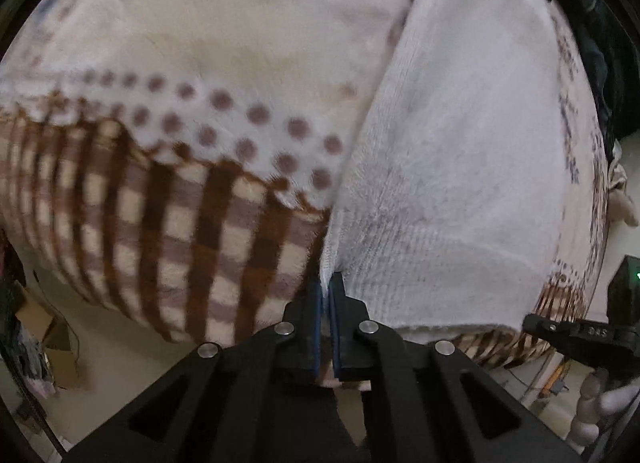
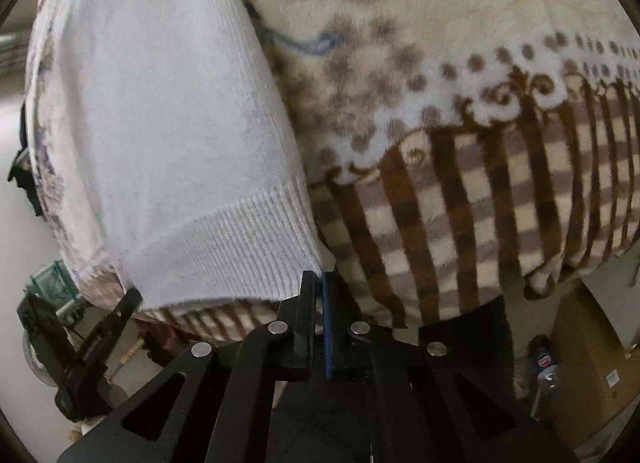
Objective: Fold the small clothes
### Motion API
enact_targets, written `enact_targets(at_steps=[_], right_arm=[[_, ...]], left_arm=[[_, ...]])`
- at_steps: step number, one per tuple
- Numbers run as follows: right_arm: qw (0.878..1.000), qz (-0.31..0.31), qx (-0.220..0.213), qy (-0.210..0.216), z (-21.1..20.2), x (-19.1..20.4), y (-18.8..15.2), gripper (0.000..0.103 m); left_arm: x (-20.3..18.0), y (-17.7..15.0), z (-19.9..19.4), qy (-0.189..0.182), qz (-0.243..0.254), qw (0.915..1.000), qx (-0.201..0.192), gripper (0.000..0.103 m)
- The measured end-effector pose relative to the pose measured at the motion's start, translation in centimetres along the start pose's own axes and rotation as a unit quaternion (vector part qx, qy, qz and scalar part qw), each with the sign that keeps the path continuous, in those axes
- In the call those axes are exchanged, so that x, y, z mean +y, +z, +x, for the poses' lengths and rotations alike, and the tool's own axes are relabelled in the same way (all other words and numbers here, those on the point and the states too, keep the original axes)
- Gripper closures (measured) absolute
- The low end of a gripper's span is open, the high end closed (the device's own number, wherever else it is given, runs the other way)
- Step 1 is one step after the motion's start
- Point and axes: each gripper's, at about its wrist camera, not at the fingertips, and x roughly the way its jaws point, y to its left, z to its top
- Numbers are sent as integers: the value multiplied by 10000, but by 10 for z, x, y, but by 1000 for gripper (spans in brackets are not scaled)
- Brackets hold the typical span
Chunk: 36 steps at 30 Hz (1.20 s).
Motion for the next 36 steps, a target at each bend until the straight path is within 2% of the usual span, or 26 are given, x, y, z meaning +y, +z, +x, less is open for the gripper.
enact_targets(at_steps=[2,5,6,7,8,9,10,13,14,15,16,17,18,20,21,24,28,34,36], right_arm=[[9997,25,234,45,20,1,8,100],[9996,-22,285,7,27,9,17,97],[9994,-100,316,27,26,11,20,92],[9992,-194,342,71,22,12,21,79],[9992,-240,296,131,17,12,23,70],[9992,-269,186,218,11,10,23,55],[9991,-299,81,282,4,7,21,49],[9982,-396,19,443,1,4,20,48],[9981,-360,70,488,5,3,21,48],[9981,-302,108,520,6,3,24,48],[9980,-225,181,560,12,3,26,48],[9978,-162,238,592,17,2,28,48],[9978,-130,271,595,22,4,30,49],[9988,11,171,459,25,6,31,92],[9991,65,132,385,25,6,26,98],[9999,-29,-62,151,16,8,19,98],[9998,-184,-37,-6,2,9,8,99],[9993,-256,136,-215,0,-5,9,99],[9992,-222,180,-262,9,-5,7,99]], left_arm=[[1,4,5,-154,-67,9998,139,100],[9,9,-7,-756,-356,9962,231,95],[13,9,-14,-787,-375,9961,165,83],[18,8,-21,-799,-350,9962,55,73],[22,9,-26,-845,-338,9958,-40,51],[26,10,-28,-929,-357,9950,-97,39],[29,12,-27,-1038,-420,9936,-129,39],[29,20,-15,-1150,-501,9921,-35,39],[24,22,-9,-1043,-457,9935,25,40],[16,22,-4,-816,-322,9961,10,47],[10,24,-6,-713,-249,9971,-64,61],[1,22,-6,-581,-123,9982,-102,100],[-5,20,-7,-575,-78,9983,-102,99],[-16,12,-16,-503,44,9982,-309,99],[-19,7,-24,-474,91,9980,-400,99],[-14,-2,-37,-538,-115,9976,-419,99],[-3,-2,-41,-614,-215,9974,-322,99],[-5,2,-2,-334,-213,9991,-126,99],[0,5,8,-365,-228,9991,-53,99]])
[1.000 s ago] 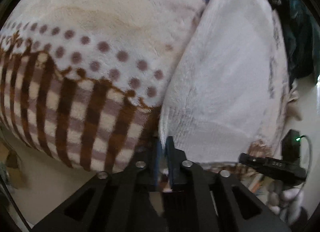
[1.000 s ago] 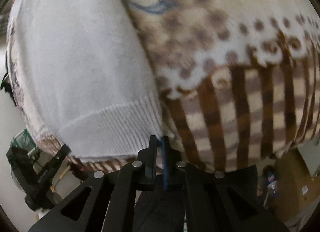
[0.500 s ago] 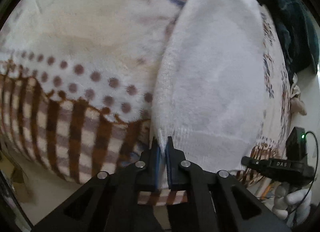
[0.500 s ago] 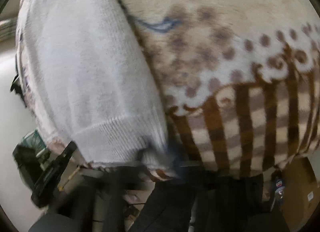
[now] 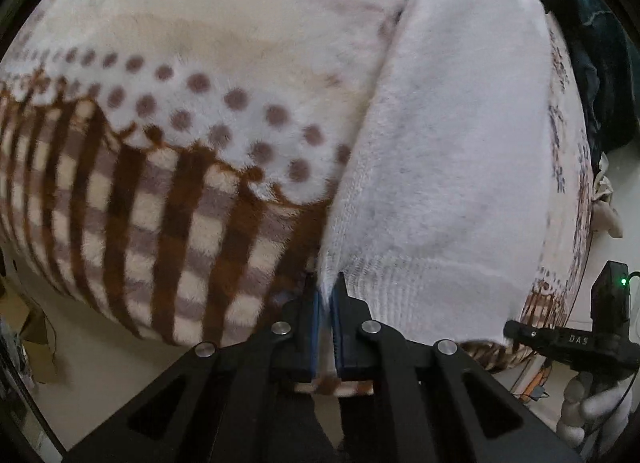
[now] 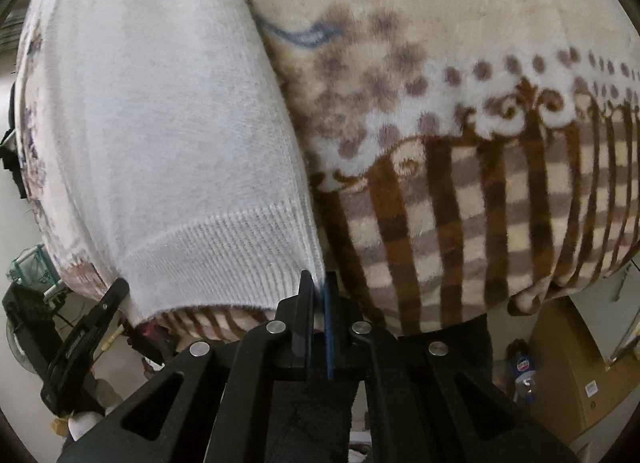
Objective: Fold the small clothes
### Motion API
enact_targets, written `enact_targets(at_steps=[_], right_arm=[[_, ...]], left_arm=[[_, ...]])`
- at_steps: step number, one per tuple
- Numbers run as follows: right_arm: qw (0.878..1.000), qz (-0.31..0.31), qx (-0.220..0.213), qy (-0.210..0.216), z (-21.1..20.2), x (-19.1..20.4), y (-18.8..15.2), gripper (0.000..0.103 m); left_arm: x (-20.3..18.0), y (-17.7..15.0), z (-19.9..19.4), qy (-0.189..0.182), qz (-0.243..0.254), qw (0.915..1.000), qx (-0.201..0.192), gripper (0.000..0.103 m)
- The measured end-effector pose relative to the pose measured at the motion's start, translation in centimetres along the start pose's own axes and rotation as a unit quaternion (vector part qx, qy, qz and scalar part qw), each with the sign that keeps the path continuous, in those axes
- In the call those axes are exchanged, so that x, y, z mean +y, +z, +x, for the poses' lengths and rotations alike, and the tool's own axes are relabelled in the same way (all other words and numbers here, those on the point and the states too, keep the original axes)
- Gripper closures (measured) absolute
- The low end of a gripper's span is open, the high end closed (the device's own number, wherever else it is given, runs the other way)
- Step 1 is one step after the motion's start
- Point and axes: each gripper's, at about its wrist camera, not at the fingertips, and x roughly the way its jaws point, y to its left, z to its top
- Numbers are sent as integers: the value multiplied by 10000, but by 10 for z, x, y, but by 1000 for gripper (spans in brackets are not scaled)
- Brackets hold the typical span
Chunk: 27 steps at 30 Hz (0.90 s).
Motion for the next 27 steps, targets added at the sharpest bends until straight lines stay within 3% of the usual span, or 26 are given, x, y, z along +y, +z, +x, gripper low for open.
enact_targets(at_steps=[5,7,8,9,10,11,12,15,17,20,27], right_arm=[[9997,-166,165,-9,19,10,11,98],[9994,-191,261,145,25,17,18,95],[9988,-181,318,317,23,16,20,95],[9978,-141,321,570,19,14,21,89],[9969,-86,258,734,12,11,22,62],[9961,-71,188,856,6,9,22,48],[9954,-70,118,947,2,8,23,36],[9941,-51,92,1078,5,7,28,35],[9902,59,214,1382,21,7,31,35],[9845,43,364,1715,43,13,35,35],[9732,226,270,2274,67,28,21,35]], left_arm=[[6,9,-3,-400,2,9990,196,94],[13,11,-16,-679,-147,9975,124,83],[17,11,-21,-726,-190,9972,26,69],[19,12,-24,-817,-216,9964,-30,48],[23,13,-24,-921,-270,9954,-69,38],[26,14,-23,-999,-314,9945,-69,35],[29,16,-15,-1186,-395,9922,-11,35],[28,22,6,-1392,-379,9892,239,35],[17,24,17,-1354,-194,9901,328,35],[7,25,21,-1206,-52,9920,377,31],[-8,20,24,-1444,-72,9887,400,30]])
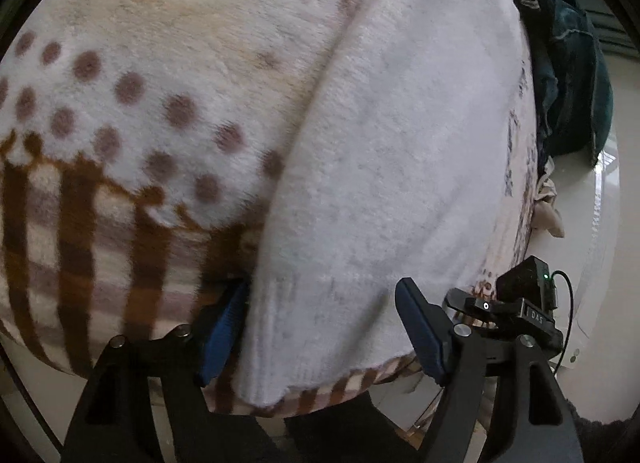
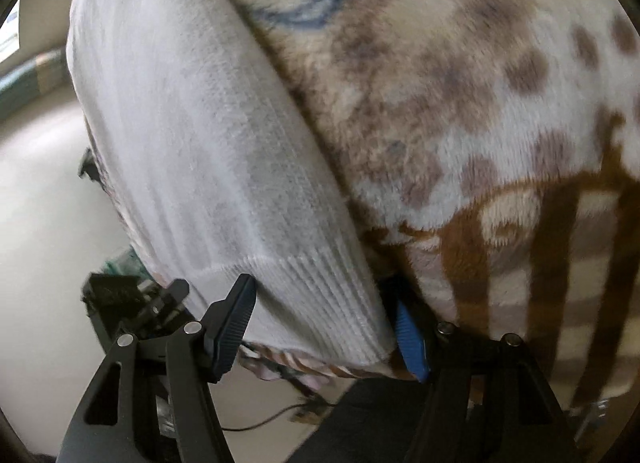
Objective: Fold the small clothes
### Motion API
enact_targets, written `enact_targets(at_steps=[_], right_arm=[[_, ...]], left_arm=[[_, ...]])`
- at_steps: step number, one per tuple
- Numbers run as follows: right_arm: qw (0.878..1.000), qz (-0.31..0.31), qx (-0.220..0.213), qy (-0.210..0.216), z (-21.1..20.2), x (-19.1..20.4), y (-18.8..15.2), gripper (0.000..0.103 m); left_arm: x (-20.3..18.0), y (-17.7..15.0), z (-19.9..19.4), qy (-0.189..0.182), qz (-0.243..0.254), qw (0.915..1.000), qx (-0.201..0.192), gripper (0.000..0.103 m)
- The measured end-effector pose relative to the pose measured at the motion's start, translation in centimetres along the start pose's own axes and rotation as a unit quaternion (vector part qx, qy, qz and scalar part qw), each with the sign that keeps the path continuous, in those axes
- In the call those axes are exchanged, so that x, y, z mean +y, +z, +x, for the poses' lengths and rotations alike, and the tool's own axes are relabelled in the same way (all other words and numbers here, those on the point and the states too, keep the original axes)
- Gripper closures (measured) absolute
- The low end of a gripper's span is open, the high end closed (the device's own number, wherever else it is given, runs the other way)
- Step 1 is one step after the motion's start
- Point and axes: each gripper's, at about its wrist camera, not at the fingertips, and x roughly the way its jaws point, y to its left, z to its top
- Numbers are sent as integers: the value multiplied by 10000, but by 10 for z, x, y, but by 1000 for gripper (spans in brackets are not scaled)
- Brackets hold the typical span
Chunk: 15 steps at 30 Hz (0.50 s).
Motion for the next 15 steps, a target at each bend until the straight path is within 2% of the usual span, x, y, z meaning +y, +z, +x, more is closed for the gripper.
enact_targets(at_steps=[5,6,7,8,9,10,11,13,15], right_arm=[[9992,128,82,357,9,4,-6,36],[9991,137,109,399,8,-1,-6,39],[9988,171,124,452,10,0,-6,48],[9987,206,121,453,12,-1,-6,53],[9984,234,124,490,14,-3,-6,62],[9980,277,103,559,16,-3,-8,69],[9977,301,81,610,17,-2,-10,72],[9973,271,47,680,18,1,-17,82],[9972,215,-1,712,17,8,-25,84]], left_arm=[[-12,-7,10,-174,-5,9998,81,31],[-10,-7,10,-172,5,9998,94,31],[-9,-8,9,-169,10,9998,95,33],[-10,-9,10,-148,1,9999,83,45],[-12,-9,10,-118,-14,9999,67,63],[-5,-9,5,-117,-14,9999,61,74],[-3,-9,2,-157,-15,9999,44,86],[-3,-11,-7,-166,77,9998,-53,87],[-10,-14,-13,-193,174,9996,-108,88]])
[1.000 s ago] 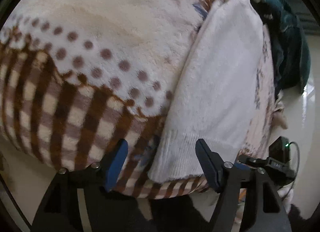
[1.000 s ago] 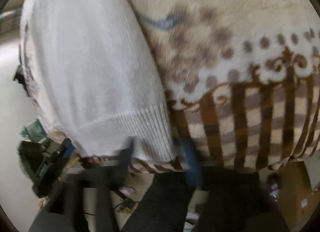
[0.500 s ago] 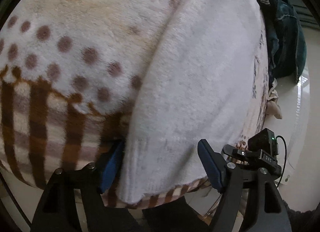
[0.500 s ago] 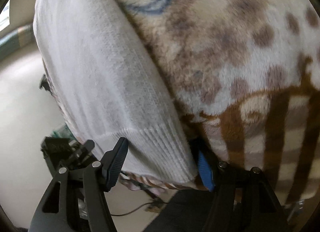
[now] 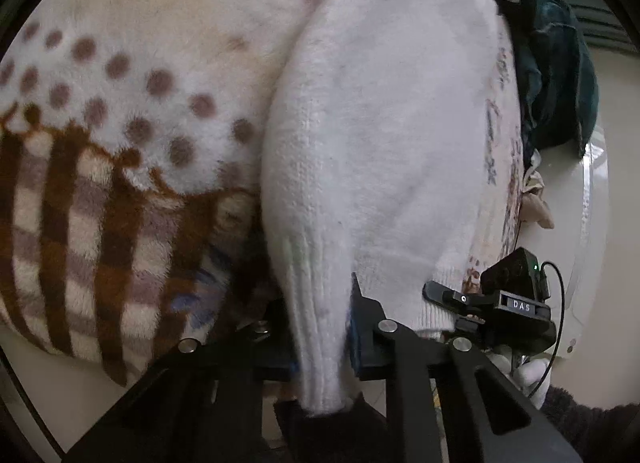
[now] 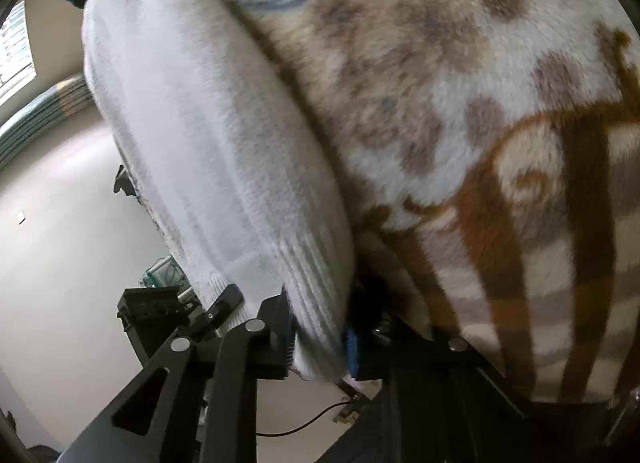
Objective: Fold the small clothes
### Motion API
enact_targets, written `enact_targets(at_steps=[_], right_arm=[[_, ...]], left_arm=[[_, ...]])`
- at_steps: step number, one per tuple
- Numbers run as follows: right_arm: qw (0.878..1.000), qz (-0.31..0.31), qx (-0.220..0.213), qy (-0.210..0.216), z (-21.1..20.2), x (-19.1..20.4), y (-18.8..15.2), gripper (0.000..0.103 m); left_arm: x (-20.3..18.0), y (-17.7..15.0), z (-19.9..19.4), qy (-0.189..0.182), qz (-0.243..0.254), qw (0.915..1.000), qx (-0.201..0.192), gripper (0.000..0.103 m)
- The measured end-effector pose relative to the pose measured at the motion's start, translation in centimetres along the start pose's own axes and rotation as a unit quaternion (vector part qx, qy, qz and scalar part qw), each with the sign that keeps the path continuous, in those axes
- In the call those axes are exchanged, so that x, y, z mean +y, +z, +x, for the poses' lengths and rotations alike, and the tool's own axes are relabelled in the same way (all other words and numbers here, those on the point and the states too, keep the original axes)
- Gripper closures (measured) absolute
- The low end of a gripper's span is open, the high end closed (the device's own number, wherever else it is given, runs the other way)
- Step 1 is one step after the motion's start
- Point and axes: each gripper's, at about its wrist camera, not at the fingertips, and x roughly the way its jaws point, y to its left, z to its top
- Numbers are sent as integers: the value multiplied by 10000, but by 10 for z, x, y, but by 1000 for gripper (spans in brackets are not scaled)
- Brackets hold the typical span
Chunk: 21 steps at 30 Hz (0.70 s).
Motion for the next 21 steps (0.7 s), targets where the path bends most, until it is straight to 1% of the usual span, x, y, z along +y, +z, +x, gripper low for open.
enact_targets(at_steps=[3,6,8,10,12,14,16,17,18,20,21], right_arm=[[9999,-95,-62,-24,1,13,-4,86],[9998,-135,-142,93,-5,30,-11,87],[9993,-188,-259,214,-10,48,-14,87],[9985,-242,-361,319,-23,59,-16,88],[9975,-291,-453,463,-39,73,-17,88],[9959,-409,-567,571,-54,95,-17,88],[9943,-538,-694,610,-69,117,-8,88],[9933,-593,-753,646,-77,125,-3,88],[9919,-658,-841,683,-81,141,0,88],[9883,-844,-1023,757,-97,169,13,88],[9856,-971,-1140,789,-105,187,21,88]], left_arm=[[-4,-3,-13,-154,-69,9998,-99,89],[-12,-2,-36,-496,-246,9980,-295,89],[-16,2,-52,-716,-357,9958,-444,89],[-23,8,-66,-947,-430,9929,-573,89],[-35,15,-78,-1075,-353,9913,-666,89],[-51,28,-90,-1220,-186,9893,-785,89],[-68,42,-96,-1348,-87,9868,-896,89],[-79,56,-103,-1471,-41,9840,-1006,89],[-88,68,-107,-1584,23,9813,-1090,89],[-109,96,-114,-1691,198,9770,-1283,89],[-114,109,-118,-1746,279,9750,-1349,89]])
